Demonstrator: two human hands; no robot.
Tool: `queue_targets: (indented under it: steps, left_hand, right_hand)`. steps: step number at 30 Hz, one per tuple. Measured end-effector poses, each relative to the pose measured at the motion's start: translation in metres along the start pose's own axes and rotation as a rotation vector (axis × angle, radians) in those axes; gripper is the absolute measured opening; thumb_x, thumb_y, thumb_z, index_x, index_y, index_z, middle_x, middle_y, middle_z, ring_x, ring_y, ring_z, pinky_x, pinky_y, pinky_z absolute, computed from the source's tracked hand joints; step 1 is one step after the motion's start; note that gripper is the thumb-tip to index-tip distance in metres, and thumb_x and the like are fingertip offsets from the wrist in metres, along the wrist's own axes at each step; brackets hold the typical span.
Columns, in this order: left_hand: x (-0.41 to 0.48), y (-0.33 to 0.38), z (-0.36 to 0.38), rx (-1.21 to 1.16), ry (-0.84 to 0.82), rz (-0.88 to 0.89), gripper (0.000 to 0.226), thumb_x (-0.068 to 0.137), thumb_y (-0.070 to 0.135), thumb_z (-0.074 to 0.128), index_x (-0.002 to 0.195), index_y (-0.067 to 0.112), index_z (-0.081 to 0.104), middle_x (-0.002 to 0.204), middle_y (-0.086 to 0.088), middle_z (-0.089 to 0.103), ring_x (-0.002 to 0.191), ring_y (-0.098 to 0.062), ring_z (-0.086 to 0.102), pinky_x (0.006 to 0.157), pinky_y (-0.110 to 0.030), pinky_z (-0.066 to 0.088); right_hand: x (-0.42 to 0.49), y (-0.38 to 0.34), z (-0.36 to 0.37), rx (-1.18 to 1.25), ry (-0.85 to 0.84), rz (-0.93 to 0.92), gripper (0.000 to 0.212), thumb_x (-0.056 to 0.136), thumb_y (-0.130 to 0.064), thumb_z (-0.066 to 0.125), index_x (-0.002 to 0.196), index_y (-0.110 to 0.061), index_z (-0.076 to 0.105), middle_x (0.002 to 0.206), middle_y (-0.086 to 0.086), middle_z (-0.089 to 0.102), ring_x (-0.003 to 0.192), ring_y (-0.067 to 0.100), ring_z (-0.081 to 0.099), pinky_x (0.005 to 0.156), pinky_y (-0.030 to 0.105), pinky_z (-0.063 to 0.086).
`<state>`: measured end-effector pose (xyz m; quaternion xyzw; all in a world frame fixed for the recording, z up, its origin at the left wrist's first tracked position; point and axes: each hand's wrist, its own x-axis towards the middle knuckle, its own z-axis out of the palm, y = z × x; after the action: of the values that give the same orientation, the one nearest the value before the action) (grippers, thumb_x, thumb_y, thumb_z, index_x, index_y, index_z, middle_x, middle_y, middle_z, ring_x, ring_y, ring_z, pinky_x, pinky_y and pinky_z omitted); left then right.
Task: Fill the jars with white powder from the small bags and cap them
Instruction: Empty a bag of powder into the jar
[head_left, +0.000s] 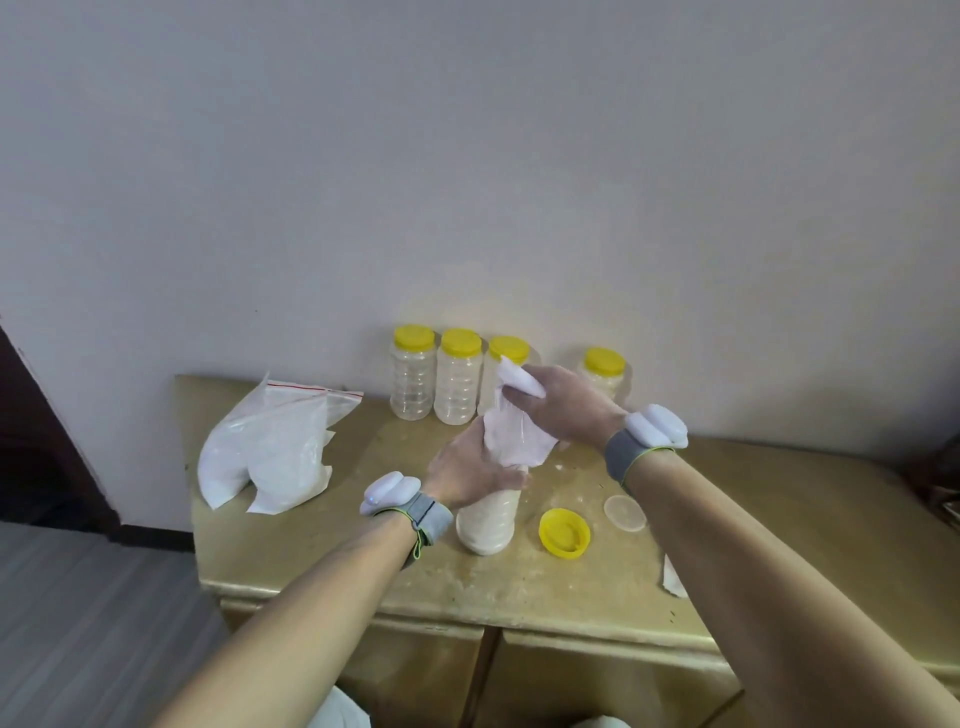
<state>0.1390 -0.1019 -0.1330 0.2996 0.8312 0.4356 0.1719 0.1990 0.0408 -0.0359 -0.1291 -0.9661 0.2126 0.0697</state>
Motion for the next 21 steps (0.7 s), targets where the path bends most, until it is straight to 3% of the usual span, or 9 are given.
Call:
queue_targets:
  steps: [2, 6, 10, 13, 16, 21]
  left_hand:
    - [0.0, -0.001, 0.0, 0.004, -0.005, -0.001, 0.086, 0.061, 0.055, 0.079, 0.136, 0.03, 0.044, 0.126, 0.014, 0.059, 0.117, -0.014, 0.055, 0.096, -0.037, 0.048]
    - [0.003, -0.001, -0.001, 0.003, -0.02, -0.018, 0.096, 0.055, 0.063, 0.078, 0.139, 0.032, 0.042, 0.132, 0.014, 0.059, 0.122, -0.014, 0.054, 0.101, -0.041, 0.048]
    - [0.004, -0.002, -0.001, -0.007, -0.031, -0.008, 0.099, 0.054, 0.061, 0.081, 0.141, 0.033, 0.041, 0.136, 0.011, 0.057, 0.126, -0.015, 0.052, 0.104, -0.042, 0.046]
    - [0.005, -0.003, -0.002, -0.05, -0.053, 0.008, 0.101, 0.057, 0.055, 0.087, 0.144, 0.033, 0.039, 0.14, 0.012, 0.054, 0.13, -0.013, 0.048, 0.107, -0.041, 0.044]
    - [0.005, -0.003, -0.002, -0.047, -0.034, -0.019, 0.115, 0.048, 0.062, 0.088, 0.147, 0.034, 0.036, 0.142, 0.011, 0.054, 0.133, -0.015, 0.048, 0.107, -0.042, 0.045]
    - [0.01, -0.009, 0.0, -0.029, -0.021, -0.025, 0.12, 0.041, 0.071, 0.087, 0.144, 0.04, 0.035, 0.139, 0.017, 0.055, 0.131, -0.012, 0.051, 0.106, -0.042, 0.046]
  right_hand:
    - [-0.001, 0.0, -0.003, -0.071, -0.02, 0.005, 0.027, 0.099, -0.05, 0.045, 0.097, -0.027, 0.059, 0.09, 0.001, 0.064, 0.071, 0.023, 0.063, 0.054, 0.034, 0.049]
    - [-0.002, 0.0, -0.006, -0.036, 0.051, -0.033, 0.029, 0.096, -0.048, 0.052, 0.095, -0.021, 0.061, 0.086, 0.001, 0.064, 0.085, 0.025, 0.056, 0.065, 0.035, 0.035]
    - [-0.004, 0.003, -0.004, 0.003, 0.086, -0.036, 0.023, 0.091, -0.044, 0.063, 0.092, -0.021, 0.063, 0.083, 0.0, 0.064, 0.083, 0.022, 0.056, 0.059, 0.03, 0.034]
    - [-0.007, 0.004, -0.002, 0.03, 0.088, -0.053, 0.018, 0.087, -0.04, 0.068, 0.094, -0.023, 0.066, 0.084, -0.001, 0.065, 0.085, 0.022, 0.058, 0.065, 0.032, 0.038]
    - [-0.008, 0.003, -0.006, 0.089, 0.117, -0.062, 0.017, 0.085, -0.036, 0.072, 0.096, -0.023, 0.068, 0.083, -0.002, 0.065, 0.082, 0.02, 0.057, 0.063, 0.029, 0.036]
    - [-0.007, 0.002, -0.008, 0.114, 0.119, -0.067, 0.013, 0.085, -0.037, 0.073, 0.085, -0.027, 0.064, 0.074, -0.008, 0.06, 0.076, 0.015, 0.054, 0.057, 0.021, 0.035]
